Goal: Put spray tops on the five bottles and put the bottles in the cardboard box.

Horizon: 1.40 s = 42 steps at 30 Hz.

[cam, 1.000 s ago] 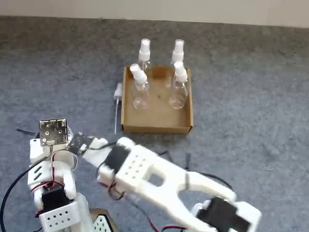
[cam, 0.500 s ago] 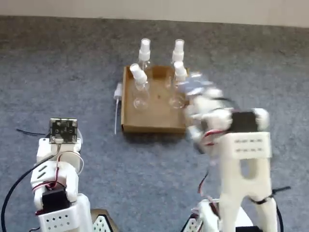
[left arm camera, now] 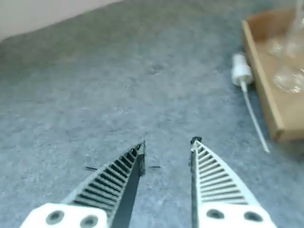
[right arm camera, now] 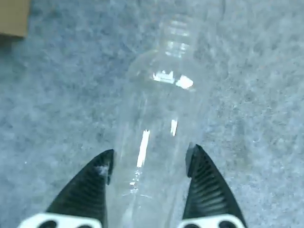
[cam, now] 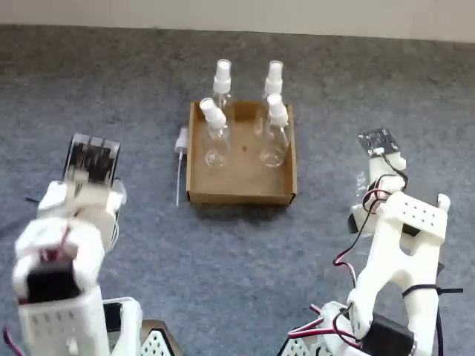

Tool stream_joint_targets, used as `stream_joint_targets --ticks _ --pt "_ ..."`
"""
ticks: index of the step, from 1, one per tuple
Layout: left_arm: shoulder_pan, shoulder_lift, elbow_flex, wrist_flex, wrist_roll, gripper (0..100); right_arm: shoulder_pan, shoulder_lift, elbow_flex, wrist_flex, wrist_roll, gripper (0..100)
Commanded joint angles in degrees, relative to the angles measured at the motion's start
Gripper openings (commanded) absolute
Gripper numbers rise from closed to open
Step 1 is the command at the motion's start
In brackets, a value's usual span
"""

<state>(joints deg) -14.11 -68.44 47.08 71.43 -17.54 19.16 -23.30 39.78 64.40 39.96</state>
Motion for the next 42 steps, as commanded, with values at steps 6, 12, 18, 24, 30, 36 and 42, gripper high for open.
stream_joint_targets --ticks 6,12,18,24,30,36,42 --pt "9.1 43.03 -34.33 7.91 1.41 17 0.48 3.47 2.86 -10.51 -3.16 5.3" --pt "10.33 63.78 -45.41 2.99 6.86 21 -0.04 7.25 3.38 -13.41 -3.16 13.1" --pt "10.59 78.99 -52.62 -4.4 11.69 21 -0.04 8.66 3.38 -13.41 -2.9 13.5" --pt "10.68 89.8 -60.88 -5.71 14.15 21 0.04 8.57 3.38 -13.14 -2.9 13.5" --pt "10.68 96.57 -68.26 -5.8 16.97 21 -0.04 8.57 3.38 -13.14 -2.81 13.5" --pt "10.86 100.62 -73.36 -5.71 18.73 21 -0.04 8.66 3.47 -13.14 -2.81 13.5" --pt "12.7 103.25 -73.8 -5.98 18.73 21 -0.04 8.66 3.47 -13.14 -2.81 13.5"
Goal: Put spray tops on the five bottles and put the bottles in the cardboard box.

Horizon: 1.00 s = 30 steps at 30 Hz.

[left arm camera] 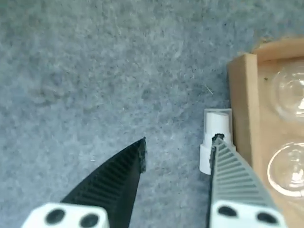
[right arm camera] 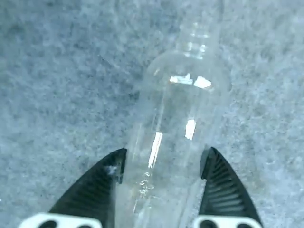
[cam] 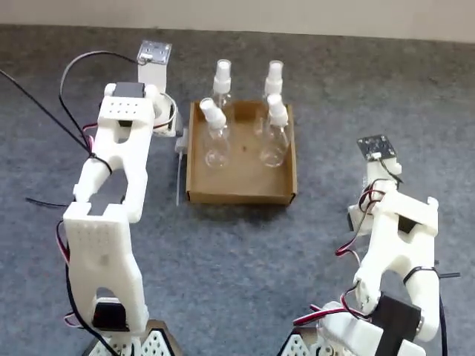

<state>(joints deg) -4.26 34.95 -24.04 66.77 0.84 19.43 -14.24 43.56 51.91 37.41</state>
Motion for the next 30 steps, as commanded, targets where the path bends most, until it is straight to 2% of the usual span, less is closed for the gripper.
stream_joint_targets --ticks 1,8,13,17,24,30 --pt "3.21 -0.04 -2.68 -1.32 0.35 21 -0.31 -0.4 -0.31 -0.66 -0.26 13.5" --pt "3.91 0.13 -2.24 -1.41 0.0 21 -0.31 -0.31 -0.31 -0.66 -0.26 13.5" --pt "0.92 0.13 -1.63 -1.32 -0.09 21 -0.31 -0.48 -0.31 -0.57 -0.26 13.5" --pt "-1.36 0.13 -1.63 -0.97 -4.48 21 -0.31 -0.4 -0.31 -0.57 -0.26 13.5" --pt "-5.14 -0.92 -2.15 -0.97 -4.66 21 -0.31 -0.31 -0.22 -0.48 -0.26 13.5" --pt "-3.82 -5.23 -2.07 0.0 -4.75 21 -0.31 -0.31 -0.22 -0.48 -0.26 13.5"
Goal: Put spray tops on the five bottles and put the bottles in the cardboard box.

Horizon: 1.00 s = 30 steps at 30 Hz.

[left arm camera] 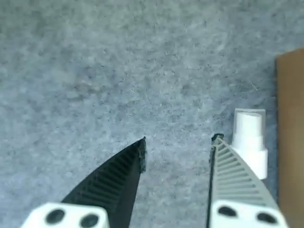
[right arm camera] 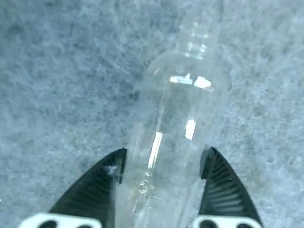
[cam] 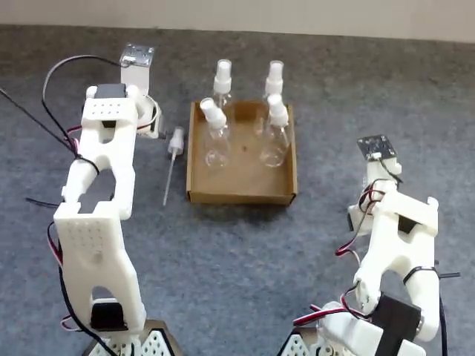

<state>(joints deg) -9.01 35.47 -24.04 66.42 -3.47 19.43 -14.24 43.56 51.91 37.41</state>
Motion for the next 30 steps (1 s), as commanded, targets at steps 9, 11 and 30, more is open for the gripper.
stream_joint_targets --ticks 9,11,30 --pt "5.85 -5.41 -1.98 0.26 -0.26 21 -0.31 -0.22 -0.22 -0.48 -0.26 13.5" --pt "5.93 -3.82 -2.07 0.26 -0.26 21 -0.31 -0.22 -0.22 -0.48 -0.26 13.5" --pt "6.2 5.32 -2.07 -1.05 -0.44 21 -0.31 -0.48 2.07 -0.57 -0.18 13.5"
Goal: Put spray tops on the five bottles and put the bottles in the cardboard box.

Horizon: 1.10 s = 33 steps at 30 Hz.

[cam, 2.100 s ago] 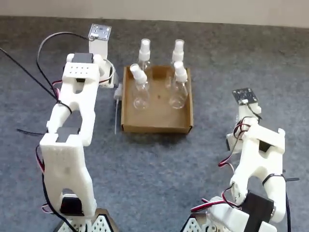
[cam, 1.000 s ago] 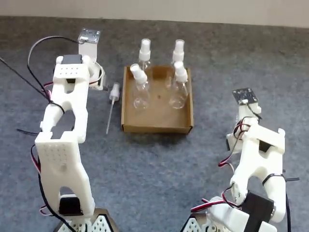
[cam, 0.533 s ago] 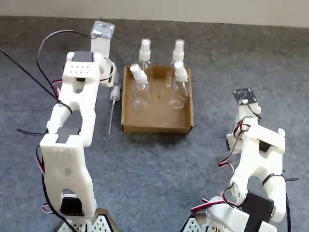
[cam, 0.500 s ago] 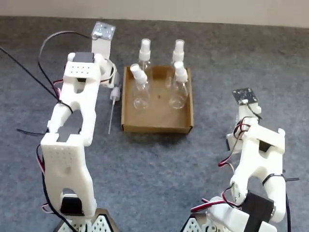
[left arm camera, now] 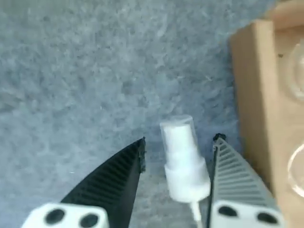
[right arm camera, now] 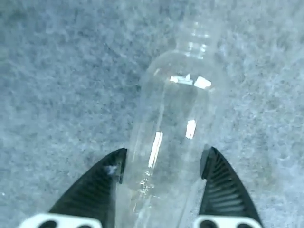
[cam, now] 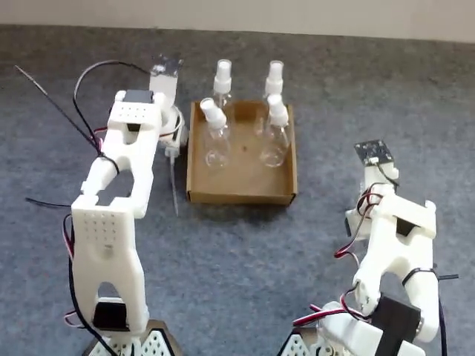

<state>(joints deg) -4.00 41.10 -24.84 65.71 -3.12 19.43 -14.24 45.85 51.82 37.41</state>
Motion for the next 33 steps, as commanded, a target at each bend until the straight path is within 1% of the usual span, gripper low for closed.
stream_joint_targets --ticks 1,3,9,14,16,19,22,24,27,29,31,33 --pt "1.19 -0.31 -1.27 -0.35 -0.7 21 -0.31 -0.48 -0.22 -0.48 -0.18 13.5" --pt "1.1 -0.48 -1.1 -0.26 -0.79 20 -0.31 -0.48 -0.22 -0.48 -0.18 13.5" --pt "0.66 -0.57 -1.36 3.96 -0.62 8 -0.22 -0.48 -0.22 -0.48 -0.18 13.5" --pt "0.48 -1.36 -1.36 6.42 -0.62 5 0.13 -0.48 -0.31 0.22 -0.35 13.5" --pt "0.48 -3.74 -1.19 8.0 -0.62 3 0.13 -0.48 -0.66 2.86 -0.35 14.4" --pt "0.48 -9.01 -1.19 12.22 -0.62 2 0.22 -0.57 -0.75 5.67 -0.26 19.6" --pt "0.4 -15.34 -0.75 16.97 -0.62 2 0.13 -0.57 -0.84 6.64 -0.26 23.3" --pt "-0.04 -18.95 -0.48 19.87 -0.62 2 0.04 -0.57 -1.63 6.9 -0.26 24.0" --pt "-0.13 -24.57 4.35 20.92 -0.7 2 0.48 -0.57 -5.05 10.24 -0.26 24.5" --pt "0.04 -28.62 10.24 20.84 -0.7 2 0.84 -0.57 -8.04 13.23 -0.35 24.5" --pt "0.13 -33.1 16.66 17.93 -0.79 2 0.92 -0.57 -11.56 15.16 -0.62 24.5" --pt "-0.04 -38.11 23.96 13.36 -0.7 2 0.4 -0.57 -15.08 17.27 -0.7 24.5"
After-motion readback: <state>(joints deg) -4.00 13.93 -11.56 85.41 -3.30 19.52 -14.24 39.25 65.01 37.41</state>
